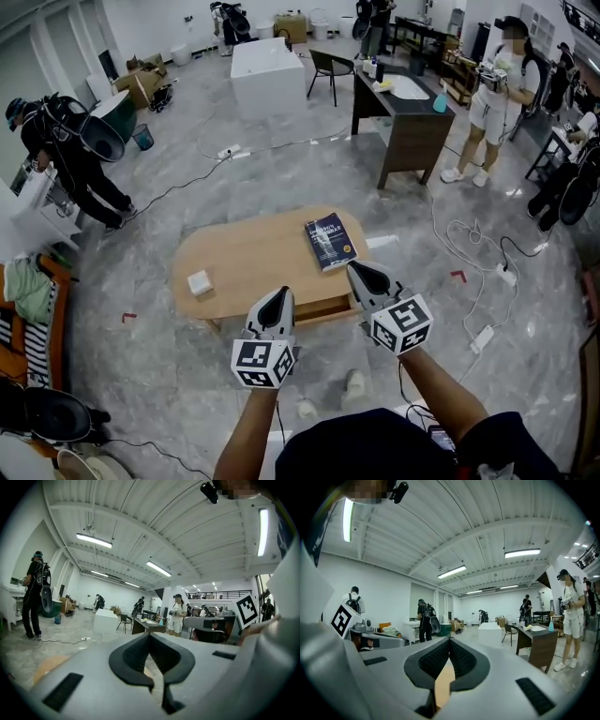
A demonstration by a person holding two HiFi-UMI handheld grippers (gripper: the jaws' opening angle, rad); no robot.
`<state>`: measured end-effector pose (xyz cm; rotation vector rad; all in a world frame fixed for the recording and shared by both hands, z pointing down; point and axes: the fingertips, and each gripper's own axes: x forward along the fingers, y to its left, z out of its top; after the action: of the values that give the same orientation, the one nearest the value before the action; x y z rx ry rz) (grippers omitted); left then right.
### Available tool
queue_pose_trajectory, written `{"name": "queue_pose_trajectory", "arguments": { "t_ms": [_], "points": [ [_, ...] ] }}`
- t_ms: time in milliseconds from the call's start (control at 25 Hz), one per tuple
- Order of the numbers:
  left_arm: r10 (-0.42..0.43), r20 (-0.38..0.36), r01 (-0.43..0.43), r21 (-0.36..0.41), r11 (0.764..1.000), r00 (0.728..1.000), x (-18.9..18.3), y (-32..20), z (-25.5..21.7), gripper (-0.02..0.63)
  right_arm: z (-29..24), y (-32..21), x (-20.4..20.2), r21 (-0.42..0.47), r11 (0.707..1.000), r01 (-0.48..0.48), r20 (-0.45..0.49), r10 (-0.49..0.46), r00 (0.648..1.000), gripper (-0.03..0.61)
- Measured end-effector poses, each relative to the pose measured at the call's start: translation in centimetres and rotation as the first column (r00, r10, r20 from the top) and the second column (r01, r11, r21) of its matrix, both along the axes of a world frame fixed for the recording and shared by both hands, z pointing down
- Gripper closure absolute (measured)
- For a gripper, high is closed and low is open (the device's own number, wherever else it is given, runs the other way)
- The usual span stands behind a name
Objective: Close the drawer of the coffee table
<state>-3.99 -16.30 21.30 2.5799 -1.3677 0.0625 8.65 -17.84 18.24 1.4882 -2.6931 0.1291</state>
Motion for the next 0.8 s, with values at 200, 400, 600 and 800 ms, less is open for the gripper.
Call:
{"name": "queue_pose_trajectory", "arguments": {
  "t_ms": [200,400,600,800],
  "points": [
    [-0.005,0.005,0.005,-0.012,1.000,1.000,0.6,-0.8,0.8,0.615,0.9,-1.2,0.4,-0.013,1.000,0.022,-0.016,-0.023,1.000,0.568],
    [-0.011,0.018,0.012,-0.031,0.999,1.000,1.1,-1.1,1.9,0.615,2.0,-2.1,0.5,-0.032,0.998,0.045,-0.021,-0.046,0.999,0.568],
    [-0.025,0.025,0.026,-0.051,0.998,0.999,1.2,-1.2,3.4,0.615,3.5,-2.5,0.1,-0.052,0.996,0.066,-0.025,-0.068,0.997,0.568],
    [-0.045,0.028,0.047,-0.067,0.997,0.999,0.7,-1.5,4.7,0.615,4.5,-3.3,0.0,-0.060,0.995,0.077,-0.025,-0.078,0.997,0.568]
  ]
}}
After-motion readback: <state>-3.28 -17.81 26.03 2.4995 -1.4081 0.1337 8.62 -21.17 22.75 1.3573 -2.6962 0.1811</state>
